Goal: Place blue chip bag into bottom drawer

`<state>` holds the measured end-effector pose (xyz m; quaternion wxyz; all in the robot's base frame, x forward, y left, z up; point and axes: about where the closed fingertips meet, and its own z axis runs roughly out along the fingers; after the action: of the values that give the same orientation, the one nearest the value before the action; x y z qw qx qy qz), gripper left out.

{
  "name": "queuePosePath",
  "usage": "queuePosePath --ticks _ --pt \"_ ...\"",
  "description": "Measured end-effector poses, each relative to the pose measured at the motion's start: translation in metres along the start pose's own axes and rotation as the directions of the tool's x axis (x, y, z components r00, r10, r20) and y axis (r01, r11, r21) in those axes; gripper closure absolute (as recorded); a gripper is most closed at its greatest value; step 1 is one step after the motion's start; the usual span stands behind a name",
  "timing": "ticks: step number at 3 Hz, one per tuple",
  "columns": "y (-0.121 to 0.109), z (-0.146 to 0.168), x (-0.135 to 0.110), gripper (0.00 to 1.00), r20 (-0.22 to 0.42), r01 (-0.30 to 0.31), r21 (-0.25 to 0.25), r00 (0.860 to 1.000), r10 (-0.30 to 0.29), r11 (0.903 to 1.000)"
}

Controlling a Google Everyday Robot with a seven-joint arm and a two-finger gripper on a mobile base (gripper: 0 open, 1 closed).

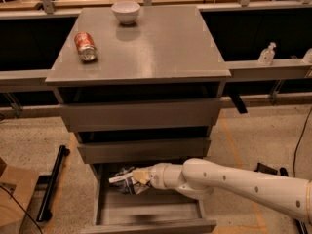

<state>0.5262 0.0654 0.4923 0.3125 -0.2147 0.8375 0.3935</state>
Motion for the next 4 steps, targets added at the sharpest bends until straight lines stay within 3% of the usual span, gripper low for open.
queuePosePath --ticks 1,2,3,4 --pt "-0.045 0.03 -0.008 1.0 0.02 -0.036 -0.017 0.999 0.037 0.9992" --pt "-0.086 0.062 0.005 0.86 0.018 -0.111 -0.017 0.994 0.112 0.9936" --pt "-0.119 0.088 0.035 0.64 -0.005 -0.212 0.002 0.977 0.212 0.9774" --pt "-0.137 0.107 0.069 0.4 -0.061 -0.282 0.028 0.957 0.283 0.9589"
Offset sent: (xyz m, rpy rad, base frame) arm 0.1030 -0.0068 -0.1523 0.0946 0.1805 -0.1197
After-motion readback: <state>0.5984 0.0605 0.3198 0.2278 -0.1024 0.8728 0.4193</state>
